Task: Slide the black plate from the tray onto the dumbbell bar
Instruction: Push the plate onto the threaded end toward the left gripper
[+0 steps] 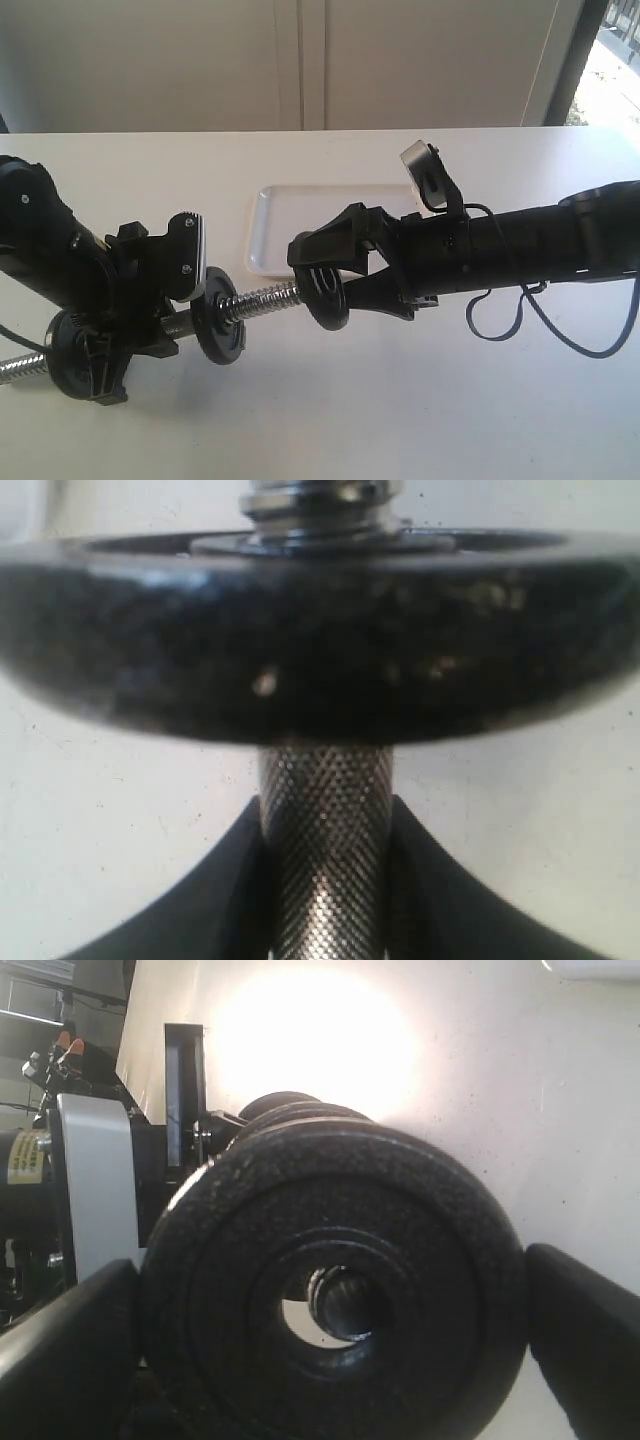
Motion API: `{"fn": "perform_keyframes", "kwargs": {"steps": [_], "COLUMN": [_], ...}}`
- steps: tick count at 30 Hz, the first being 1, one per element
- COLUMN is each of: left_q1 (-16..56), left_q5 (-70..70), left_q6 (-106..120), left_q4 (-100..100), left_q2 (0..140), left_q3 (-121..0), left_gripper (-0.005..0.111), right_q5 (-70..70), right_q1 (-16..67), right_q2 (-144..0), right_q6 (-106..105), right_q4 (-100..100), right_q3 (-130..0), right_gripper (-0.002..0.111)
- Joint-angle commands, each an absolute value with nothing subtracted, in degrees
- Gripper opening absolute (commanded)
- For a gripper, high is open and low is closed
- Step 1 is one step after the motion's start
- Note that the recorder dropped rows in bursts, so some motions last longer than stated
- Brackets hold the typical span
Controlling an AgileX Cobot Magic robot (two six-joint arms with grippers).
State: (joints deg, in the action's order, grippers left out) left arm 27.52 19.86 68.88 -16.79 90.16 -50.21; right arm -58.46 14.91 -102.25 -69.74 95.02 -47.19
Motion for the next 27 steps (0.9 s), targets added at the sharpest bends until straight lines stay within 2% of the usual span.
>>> {"fn": "perform_keyframes", "kwargs": {"steps": [1, 15, 27], "left_q1": [28.09, 28.09, 28.09], "left_q5": [16.05, 16.29, 16.16], "left_q6": [69.16, 69.16, 69.16], "left_q4": [-20.98, -20.98, -20.98], "left_q2": [87.34, 87.34, 87.34], "left_q3": [-51.44, -51.44, -51.44], "left_gripper": [0.0, 0.0, 0.0], "right_q5": [-62.11, -55.09, -57.67], "right_q1": [15.45, 15.45, 15.58], "right_q2": [-101.53, -101.53, -101.53], "right_q6": [-70.77, -70.77, -70.67], "right_q4": [98.74, 99.35, 99.95], "right_q3": [-47.29, -47.29, -47.29], "right_gripper": [0.0, 0.0, 0.0]}}
